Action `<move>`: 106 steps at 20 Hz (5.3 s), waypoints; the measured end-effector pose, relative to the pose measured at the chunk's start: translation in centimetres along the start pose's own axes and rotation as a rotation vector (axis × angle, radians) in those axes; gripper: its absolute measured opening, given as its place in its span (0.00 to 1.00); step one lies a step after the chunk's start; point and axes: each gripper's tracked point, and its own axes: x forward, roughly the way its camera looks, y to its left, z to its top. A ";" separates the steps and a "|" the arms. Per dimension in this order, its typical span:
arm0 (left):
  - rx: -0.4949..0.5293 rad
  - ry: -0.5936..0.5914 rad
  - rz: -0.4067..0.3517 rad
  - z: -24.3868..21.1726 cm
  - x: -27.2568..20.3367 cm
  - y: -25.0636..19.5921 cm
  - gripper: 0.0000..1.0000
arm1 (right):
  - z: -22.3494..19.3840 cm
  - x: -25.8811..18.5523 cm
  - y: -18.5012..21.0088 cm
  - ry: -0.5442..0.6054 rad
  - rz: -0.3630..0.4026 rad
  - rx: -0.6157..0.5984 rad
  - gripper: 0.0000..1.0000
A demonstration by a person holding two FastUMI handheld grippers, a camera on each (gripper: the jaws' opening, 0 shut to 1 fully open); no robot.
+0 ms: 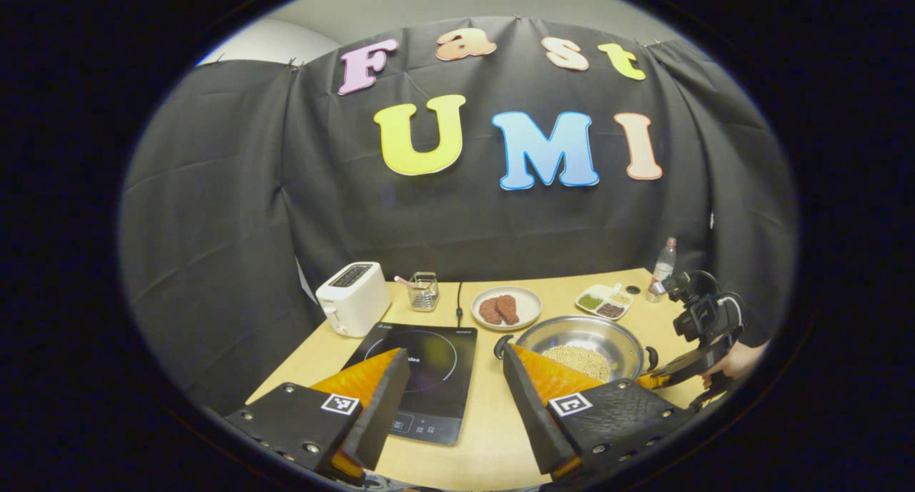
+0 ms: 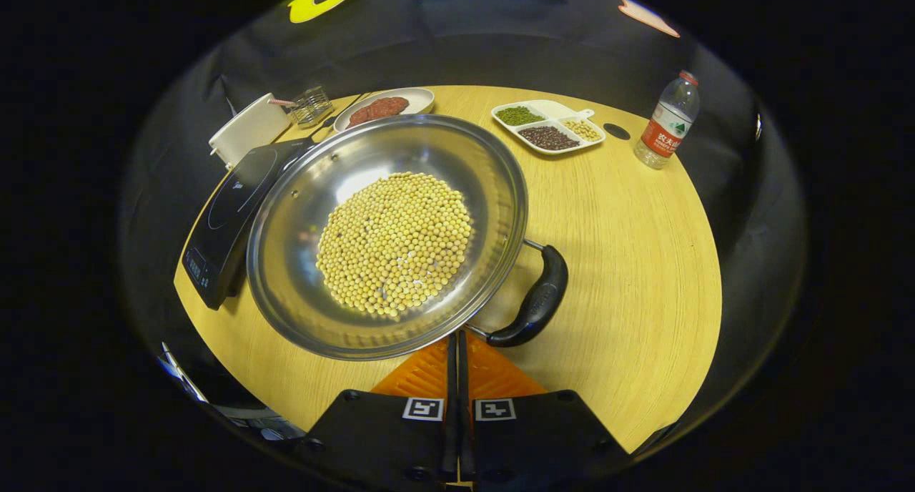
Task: First push the handle of the pot to place it horizontally, then grasp the pot with both hands and set it on the induction cooktop.
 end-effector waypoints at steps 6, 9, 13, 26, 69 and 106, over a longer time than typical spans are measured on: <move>-0.028 0.033 0.027 -0.7 -0.3 -1.7 0.78 | 1.0 0.7 -2.3 -0.018 0.010 0.052 0.02; -0.041 0.040 0.041 -0.7 -0.7 -2.8 0.81 | 1.8 1.0 -3.0 -0.027 0.024 0.067 0.02; -0.045 0.055 0.078 -0.6 -1.4 -4.1 0.78 | 3.3 1.5 -3.5 -0.052 0.049 0.086 0.02; -0.177 0.089 -0.049 -2.3 2.7 -5.6 0.78 | 4.3 -0.2 -5.6 -0.125 -0.034 0.134 0.02; -0.146 0.621 -0.403 -20.5 29.2 -11.7 0.65 | 9.1 7.3 -6.1 -0.100 -0.025 0.272 0.65; -0.120 0.561 -0.473 -16.2 13.5 4.9 0.53 | 1.0 -7.9 11.6 -0.210 -0.103 0.325 0.51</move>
